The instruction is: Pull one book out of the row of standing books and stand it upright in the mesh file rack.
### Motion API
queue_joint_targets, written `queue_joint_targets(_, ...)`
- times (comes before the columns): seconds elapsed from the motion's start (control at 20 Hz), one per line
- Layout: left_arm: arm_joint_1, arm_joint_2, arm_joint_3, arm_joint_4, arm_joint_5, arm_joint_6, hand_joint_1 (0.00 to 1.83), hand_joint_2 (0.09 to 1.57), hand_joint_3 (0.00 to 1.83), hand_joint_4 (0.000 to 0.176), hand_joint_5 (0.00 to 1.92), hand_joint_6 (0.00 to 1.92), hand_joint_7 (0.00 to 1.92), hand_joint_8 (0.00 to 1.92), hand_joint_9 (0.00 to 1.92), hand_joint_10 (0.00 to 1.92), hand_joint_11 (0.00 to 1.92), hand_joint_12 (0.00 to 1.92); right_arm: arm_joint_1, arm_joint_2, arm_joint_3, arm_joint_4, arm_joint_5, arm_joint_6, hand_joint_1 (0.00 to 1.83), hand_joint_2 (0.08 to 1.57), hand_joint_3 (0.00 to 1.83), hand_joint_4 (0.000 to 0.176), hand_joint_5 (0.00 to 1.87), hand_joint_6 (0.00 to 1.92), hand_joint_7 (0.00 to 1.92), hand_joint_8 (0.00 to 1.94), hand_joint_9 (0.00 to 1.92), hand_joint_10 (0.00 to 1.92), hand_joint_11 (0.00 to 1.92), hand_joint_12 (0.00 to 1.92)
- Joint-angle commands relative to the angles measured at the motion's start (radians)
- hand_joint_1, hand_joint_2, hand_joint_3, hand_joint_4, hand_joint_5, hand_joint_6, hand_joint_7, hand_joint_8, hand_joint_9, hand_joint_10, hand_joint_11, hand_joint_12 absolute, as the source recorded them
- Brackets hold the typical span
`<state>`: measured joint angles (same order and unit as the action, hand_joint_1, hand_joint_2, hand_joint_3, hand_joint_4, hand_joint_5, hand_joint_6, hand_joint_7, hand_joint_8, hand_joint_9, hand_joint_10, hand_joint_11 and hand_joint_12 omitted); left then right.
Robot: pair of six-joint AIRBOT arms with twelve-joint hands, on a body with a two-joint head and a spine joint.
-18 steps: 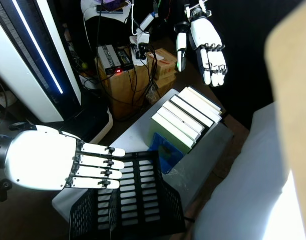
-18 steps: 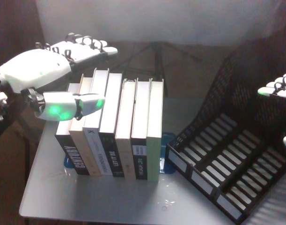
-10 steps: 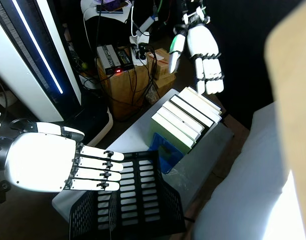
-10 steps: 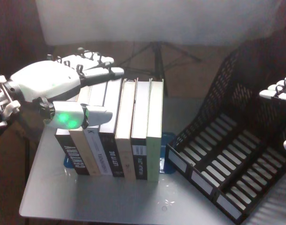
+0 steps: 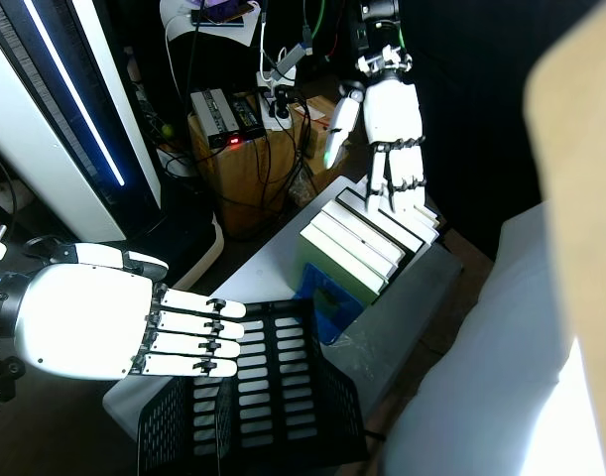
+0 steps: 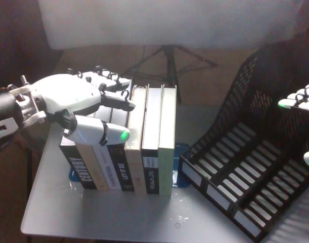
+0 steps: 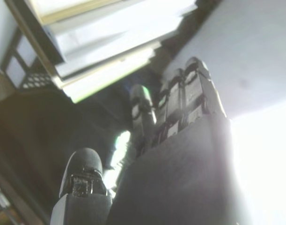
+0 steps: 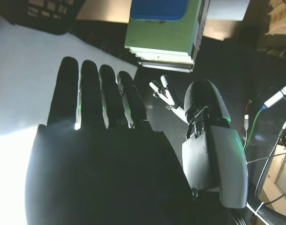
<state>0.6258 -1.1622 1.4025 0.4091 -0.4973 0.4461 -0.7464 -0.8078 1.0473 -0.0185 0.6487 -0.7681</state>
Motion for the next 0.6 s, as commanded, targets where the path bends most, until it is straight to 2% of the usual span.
queue_joint_targets(0.0, -0.016, -0.003, 0.007, -0.008, -0.069, -0.003, 0.03, 1.24, 0.00, 0.071, 0.43, 0.03, 0.00, 0.00, 0.00, 0.00, 0.00, 0.00, 0.004, 0.007, 0.005, 0.018, 0.099, -0.001, 0.17, 1.30, 0.00, 0.000, 0.00, 0.00, 0.00, 0.00, 0.00, 0.00, 0.00, 0.00)
queue_joint_targets(0.2, -0.022, -0.020, 0.017, 0.029, -0.028, -0.013, 0.03, 1.24, 0.00, 0.068, 0.45, 0.03, 0.00, 0.00, 0.00, 0.00, 0.00, 0.00, 0.004, 0.002, 0.007, 0.019, 0.096, -0.001, 0.19, 1.29, 0.00, 0.000, 0.00, 0.00, 0.00, 0.00, 0.00, 0.00, 0.00, 0.00)
queue_joint_targets(0.25, -0.022, -0.022, 0.018, 0.037, -0.018, -0.013, 0.03, 1.24, 0.00, 0.059, 0.48, 0.04, 0.00, 0.00, 0.00, 0.00, 0.00, 0.00, 0.004, 0.001, 0.007, 0.020, 0.096, -0.001, 0.18, 1.29, 0.00, 0.000, 0.00, 0.00, 0.00, 0.00, 0.00, 0.00, 0.00, 0.00)
queue_joint_targets(0.35, -0.023, -0.029, 0.018, 0.052, -0.001, -0.013, 0.07, 1.23, 0.00, 0.054, 0.56, 0.03, 0.03, 0.00, 0.00, 0.00, 0.00, 0.00, 0.003, 0.001, 0.007, 0.023, 0.095, -0.001, 0.18, 1.30, 0.00, 0.000, 0.00, 0.00, 0.00, 0.00, 0.00, 0.00, 0.00, 0.00)
queue_joint_targets(0.45, -0.025, -0.038, 0.022, 0.076, 0.024, -0.013, 0.01, 1.23, 0.00, 0.085, 0.61, 0.01, 0.05, 0.00, 0.00, 0.00, 0.00, 0.00, 0.001, 0.000, 0.008, 0.026, 0.095, -0.001, 0.20, 1.30, 0.00, 0.000, 0.00, 0.00, 0.00, 0.00, 0.00, 0.00, 0.00, 0.00)
queue_joint_targets(0.5, -0.025, -0.039, 0.022, 0.083, 0.029, -0.013, 0.01, 1.23, 0.00, 0.083, 0.63, 0.02, 0.06, 0.01, 0.00, 0.00, 0.00, 0.00, 0.001, 0.000, 0.008, 0.026, 0.095, -0.001, 0.22, 1.30, 0.00, 0.000, 0.00, 0.00, 0.00, 0.00, 0.00, 0.00, 0.00, 0.00)
queue_joint_targets(0.55, -0.028, -0.042, 0.021, 0.102, 0.038, -0.017, 0.04, 1.23, 0.00, 0.062, 0.66, 0.03, 0.09, 0.01, 0.00, 0.00, 0.00, 0.00, 0.000, 0.000, 0.008, 0.028, 0.095, -0.001, 0.22, 1.31, 0.00, 0.000, 0.00, 0.00, 0.00, 0.00, 0.00, 0.00, 0.00, 0.00)
